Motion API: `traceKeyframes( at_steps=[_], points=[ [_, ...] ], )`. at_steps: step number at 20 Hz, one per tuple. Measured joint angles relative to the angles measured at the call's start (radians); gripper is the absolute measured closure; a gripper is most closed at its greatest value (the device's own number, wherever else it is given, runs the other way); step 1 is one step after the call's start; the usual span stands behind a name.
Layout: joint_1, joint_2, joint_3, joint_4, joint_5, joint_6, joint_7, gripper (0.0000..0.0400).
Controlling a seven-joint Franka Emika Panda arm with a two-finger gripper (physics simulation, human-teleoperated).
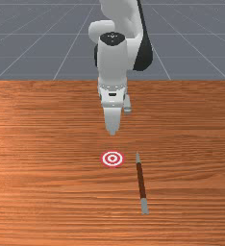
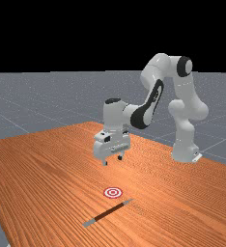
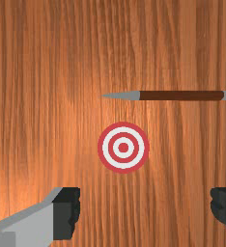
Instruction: Pick up the pen and put it to the marker
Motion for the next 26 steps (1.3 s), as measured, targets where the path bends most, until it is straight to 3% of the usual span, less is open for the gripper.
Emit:
traceKeyframes(
  at_steps=[1, 2, 3, 5, 8, 16, 18, 19, 23, 24, 26],
  points=[
    [0.000, 0.000, 0.000, 0.000, 0.000, 0.000, 0.000, 0.0157],
    [0.000, 0.000, 0.000, 0.000, 0.000, 0.000, 0.000, 0.0252],
    [0.000, 0.000, 0.000, 0.000, 0.000, 0.000, 0.000, 0.0310],
    [0.000, 0.000, 0.000, 0.000, 0.000, 0.000, 0.000, 0.0367],
    [-0.002, -0.003, 0.002, 0.000, -0.001, -0.004, -0.015, 0.0393],
    [0.006, 0.016, 0.016, 0.031, -0.011, -0.015, -0.036, 0.0400],
    [0.015, 0.023, 0.058, 0.038, 0.073, -0.011, 0.005, 0.0400],
    [0.101, 0.033, 0.011, 0.059, -0.002, -0.024, 0.248, 0.0400],
    [0.237, 0.097, 0.045, 0.162, -0.023, -0.063, 0.431, 0.0400],
    [0.291, 0.128, 0.025, 0.224, -0.122, -0.135, 0.438, 0.0400],
    [0.298, 0.137, 0.056, 0.234, -0.080, -0.111, 0.435, 0.0400]
  ],
)
